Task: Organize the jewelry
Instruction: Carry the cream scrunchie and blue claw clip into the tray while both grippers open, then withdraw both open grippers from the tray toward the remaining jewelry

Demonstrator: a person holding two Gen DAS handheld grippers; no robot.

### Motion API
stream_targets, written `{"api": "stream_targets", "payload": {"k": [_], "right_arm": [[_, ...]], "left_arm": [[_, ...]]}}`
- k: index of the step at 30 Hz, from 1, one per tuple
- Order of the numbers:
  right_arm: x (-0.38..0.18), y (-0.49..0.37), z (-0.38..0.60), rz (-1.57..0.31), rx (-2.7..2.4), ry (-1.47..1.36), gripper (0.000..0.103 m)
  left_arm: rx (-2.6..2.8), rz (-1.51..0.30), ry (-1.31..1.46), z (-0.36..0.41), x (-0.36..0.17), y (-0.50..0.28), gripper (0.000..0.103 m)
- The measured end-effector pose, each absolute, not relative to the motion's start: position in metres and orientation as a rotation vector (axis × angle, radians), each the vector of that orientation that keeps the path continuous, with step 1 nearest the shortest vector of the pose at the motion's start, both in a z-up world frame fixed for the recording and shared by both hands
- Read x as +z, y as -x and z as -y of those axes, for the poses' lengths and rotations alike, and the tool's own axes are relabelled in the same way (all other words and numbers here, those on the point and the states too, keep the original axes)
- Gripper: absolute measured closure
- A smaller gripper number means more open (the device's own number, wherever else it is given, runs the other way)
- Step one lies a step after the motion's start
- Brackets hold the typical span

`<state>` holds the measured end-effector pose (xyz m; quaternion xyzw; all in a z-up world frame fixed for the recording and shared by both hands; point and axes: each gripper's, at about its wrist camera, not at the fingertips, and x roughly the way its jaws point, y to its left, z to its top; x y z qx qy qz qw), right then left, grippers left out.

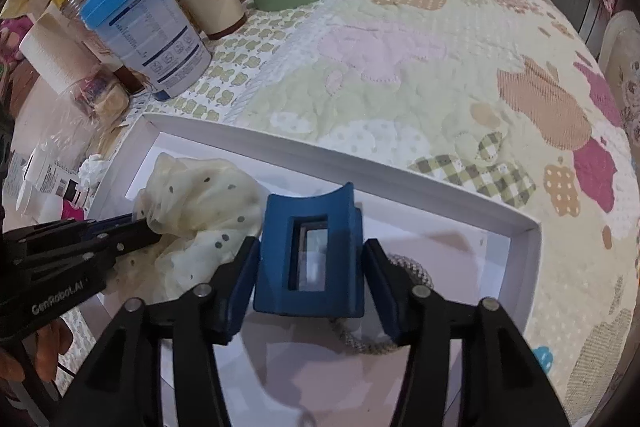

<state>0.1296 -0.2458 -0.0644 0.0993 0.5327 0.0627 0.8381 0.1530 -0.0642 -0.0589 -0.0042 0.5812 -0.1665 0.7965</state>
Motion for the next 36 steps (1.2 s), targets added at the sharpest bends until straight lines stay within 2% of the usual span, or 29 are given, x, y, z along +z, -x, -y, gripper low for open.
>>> {"api": "stream_targets", "payload": {"k": [2, 10, 21, 36], "right_arm": [[-0.059, -0.124, 0.247, -1.112, 0.134, -0.219, 0.043], [-0.030, -0.092, 0.254, -1.065, 0.131, -0.267, 0.038], [-0.002, -0.041, 0.250, -1.042, 0.116, -0.244, 0.037], [0.026, 0.051, 0.236, -1.000, 0.089, -0.178, 0.035]], "left_arm": [[-0.352, -1.233, 0.005, 0.063, -0.054, -0.150, 0.086], [-0.335, -1.187, -0.028, 0.059, -0.034, -0.130, 0.085], [-0.331, -1.099, -0.102, 0.047, 0.000, -0.083, 0.085], [-0.320, -1.063, -0.120, 0.015, 0.006, -0.012, 0.085]]}}
